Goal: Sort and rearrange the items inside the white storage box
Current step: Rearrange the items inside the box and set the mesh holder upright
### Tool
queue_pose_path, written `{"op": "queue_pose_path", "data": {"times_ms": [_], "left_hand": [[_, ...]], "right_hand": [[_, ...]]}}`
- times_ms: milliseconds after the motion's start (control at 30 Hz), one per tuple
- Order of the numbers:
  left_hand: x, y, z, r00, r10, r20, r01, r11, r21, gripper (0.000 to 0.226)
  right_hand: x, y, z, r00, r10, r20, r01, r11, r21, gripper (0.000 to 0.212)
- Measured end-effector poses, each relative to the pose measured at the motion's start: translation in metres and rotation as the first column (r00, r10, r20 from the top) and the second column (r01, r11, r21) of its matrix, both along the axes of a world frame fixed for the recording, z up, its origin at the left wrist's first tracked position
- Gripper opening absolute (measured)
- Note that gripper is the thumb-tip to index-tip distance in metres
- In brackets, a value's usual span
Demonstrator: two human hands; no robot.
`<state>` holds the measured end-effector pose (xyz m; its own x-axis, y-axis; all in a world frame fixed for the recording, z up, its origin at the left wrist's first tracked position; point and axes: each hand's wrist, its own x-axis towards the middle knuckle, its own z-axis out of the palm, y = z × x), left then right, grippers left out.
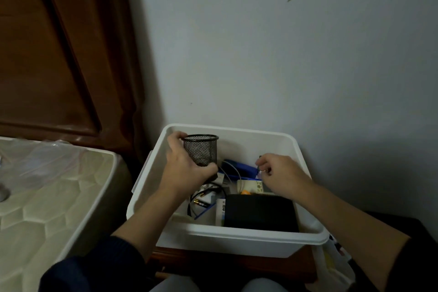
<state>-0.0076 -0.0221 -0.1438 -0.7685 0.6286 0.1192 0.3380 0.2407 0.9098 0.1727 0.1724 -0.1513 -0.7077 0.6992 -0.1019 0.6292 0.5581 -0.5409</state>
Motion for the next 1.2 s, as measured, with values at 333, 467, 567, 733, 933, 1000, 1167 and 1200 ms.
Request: {"op": "queue_pose_path", "data": {"times_ms": [333,467,567,733,933,1000,1167,1200], "left_hand": [[-0.012,0.008,-0.035,0.995,-0.018,-0.1,0.029,0.993,0.113,0.09],[-0.011,0.01,-0.038,0.993,-0.024,-0.119,0.035,0.996,0.086,0.091],[-0.01,0.01,-0.039,0.989,-0.006,-0.15,0.016,0.998,0.062,0.093],[-0.008,0.008,-0.036,0.984,0.049,-0.171,-0.042,0.998,0.042,0.094],[-0.007,0.008,-0.034,0.985,0.065,-0.161,-0.062,0.998,0.026,0.092],[-0.007,0.008,-0.035,0.985,0.07,-0.156,-0.067,0.997,0.026,0.091],[-0.008,0.008,-0.034,0.99,0.079,-0.113,-0.075,0.996,0.037,0.089],[-0.007,0.008,-0.034,0.99,0.083,-0.112,-0.08,0.996,0.038,0.089]], "right_hand": [[-0.06,-0.006,-0.033,0.877,0.099,0.471,-0.19,0.97,0.151,0.051],[-0.076,-0.003,-0.04,0.796,0.121,0.594,-0.341,0.9,0.273,0.037],[-0.086,-0.004,-0.045,0.755,0.108,0.647,-0.405,0.853,0.33,0.031],[-0.1,-0.007,-0.053,0.767,0.098,0.635,-0.427,0.815,0.391,0.024],[-0.109,-0.013,-0.055,0.792,0.119,0.598,-0.437,0.795,0.42,0.022],[-0.111,-0.015,-0.053,0.771,0.107,0.628,-0.461,0.775,0.433,0.025],[-0.117,-0.018,-0.051,0.732,0.09,0.675,-0.499,0.746,0.441,0.032],[-0.117,-0.018,-0.052,0.734,0.093,0.672,-0.501,0.743,0.445,0.032]]}}
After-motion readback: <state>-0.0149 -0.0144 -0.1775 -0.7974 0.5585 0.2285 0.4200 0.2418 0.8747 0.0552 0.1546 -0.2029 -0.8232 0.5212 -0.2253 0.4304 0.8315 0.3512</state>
